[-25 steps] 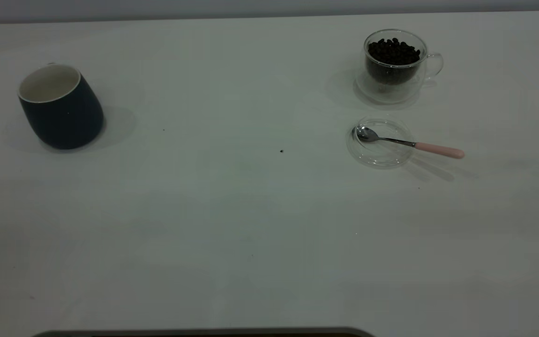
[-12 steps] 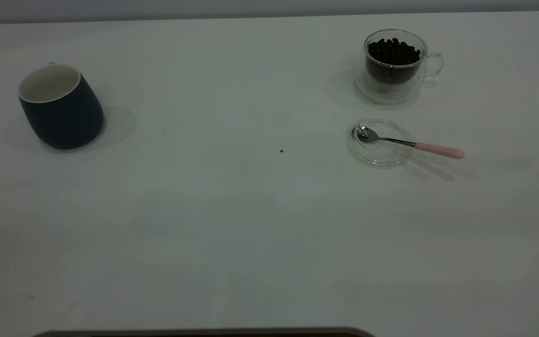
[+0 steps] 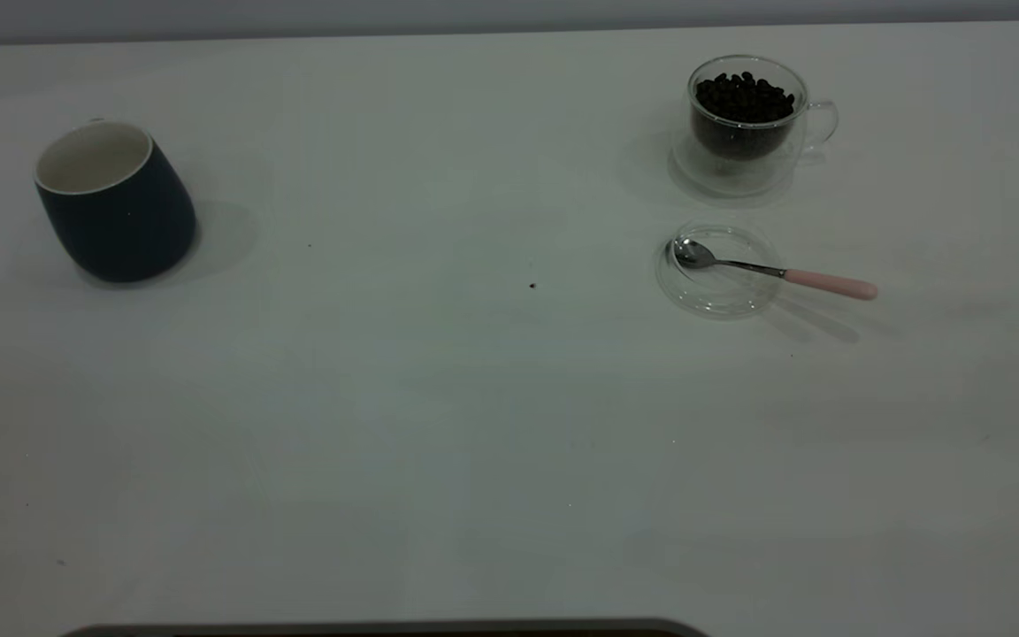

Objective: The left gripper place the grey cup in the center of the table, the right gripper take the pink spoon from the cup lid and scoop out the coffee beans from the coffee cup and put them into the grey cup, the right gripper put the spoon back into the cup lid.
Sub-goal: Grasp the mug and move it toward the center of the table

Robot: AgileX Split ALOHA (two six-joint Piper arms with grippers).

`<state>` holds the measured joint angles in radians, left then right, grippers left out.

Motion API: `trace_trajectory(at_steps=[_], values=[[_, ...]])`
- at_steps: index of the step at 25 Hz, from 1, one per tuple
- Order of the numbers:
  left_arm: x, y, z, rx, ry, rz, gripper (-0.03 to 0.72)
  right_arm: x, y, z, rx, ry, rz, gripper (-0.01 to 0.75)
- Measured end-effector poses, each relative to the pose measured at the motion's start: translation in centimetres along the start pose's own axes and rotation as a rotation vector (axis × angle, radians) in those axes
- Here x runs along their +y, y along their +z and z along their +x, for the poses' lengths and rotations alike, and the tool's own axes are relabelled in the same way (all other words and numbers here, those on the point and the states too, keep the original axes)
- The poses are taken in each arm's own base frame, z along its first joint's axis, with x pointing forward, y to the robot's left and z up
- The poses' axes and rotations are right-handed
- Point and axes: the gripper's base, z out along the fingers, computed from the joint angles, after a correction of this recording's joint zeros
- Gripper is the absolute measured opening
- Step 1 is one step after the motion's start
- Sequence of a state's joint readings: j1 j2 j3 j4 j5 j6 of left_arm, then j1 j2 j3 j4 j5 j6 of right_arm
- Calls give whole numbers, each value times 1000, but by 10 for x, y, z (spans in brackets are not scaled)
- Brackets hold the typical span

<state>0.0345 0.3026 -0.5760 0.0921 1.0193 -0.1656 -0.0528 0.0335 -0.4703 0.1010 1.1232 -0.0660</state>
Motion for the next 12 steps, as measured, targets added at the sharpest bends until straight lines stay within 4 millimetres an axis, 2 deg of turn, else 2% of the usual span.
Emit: trace_trajectory(at_steps=[4,7,12], values=[[-8,31,-43,95,18,-10,586,0,0,0,0,0,0,556],[-14,61,-73,138,42,-28,586,0,0,0,0,0,0,556],[-21,117,-108,238,61,-70,586,0,0,0,0,0,0,556]])
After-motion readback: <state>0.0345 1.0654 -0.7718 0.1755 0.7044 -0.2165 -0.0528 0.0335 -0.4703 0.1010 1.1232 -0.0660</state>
